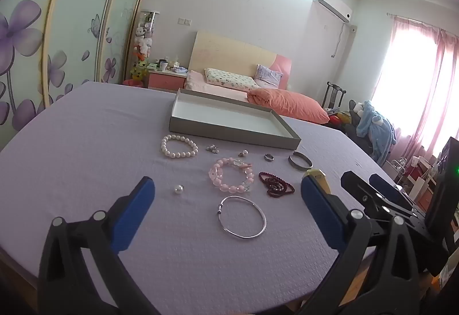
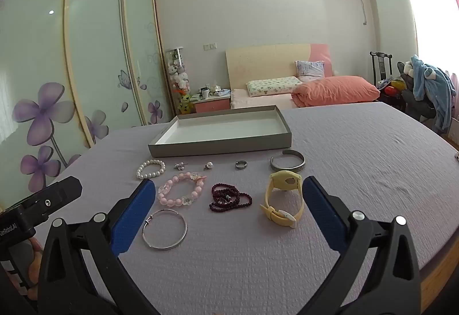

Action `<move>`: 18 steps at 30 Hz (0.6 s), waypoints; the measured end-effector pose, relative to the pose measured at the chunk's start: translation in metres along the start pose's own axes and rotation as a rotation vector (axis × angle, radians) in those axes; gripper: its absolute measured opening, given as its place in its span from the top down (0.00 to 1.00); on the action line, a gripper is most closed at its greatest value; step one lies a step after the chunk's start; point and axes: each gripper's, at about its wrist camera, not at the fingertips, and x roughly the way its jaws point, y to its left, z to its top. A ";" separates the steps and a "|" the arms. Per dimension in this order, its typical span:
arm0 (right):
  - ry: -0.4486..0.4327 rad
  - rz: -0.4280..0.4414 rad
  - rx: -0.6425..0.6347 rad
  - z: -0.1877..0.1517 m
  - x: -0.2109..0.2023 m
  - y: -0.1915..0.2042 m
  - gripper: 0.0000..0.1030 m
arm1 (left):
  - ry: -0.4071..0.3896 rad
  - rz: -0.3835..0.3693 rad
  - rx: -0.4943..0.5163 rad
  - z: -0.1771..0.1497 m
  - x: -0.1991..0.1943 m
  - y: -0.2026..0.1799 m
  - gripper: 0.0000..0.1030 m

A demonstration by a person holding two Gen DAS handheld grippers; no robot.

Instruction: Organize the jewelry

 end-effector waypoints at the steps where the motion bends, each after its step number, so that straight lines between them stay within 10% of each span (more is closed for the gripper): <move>1: 0.002 -0.001 0.000 0.000 0.000 0.000 0.01 | 0.000 0.000 0.000 0.000 0.000 0.000 0.02; 18: -0.002 0.000 -0.001 -0.001 0.001 0.001 0.01 | 0.002 0.001 -0.001 0.000 0.000 0.000 0.02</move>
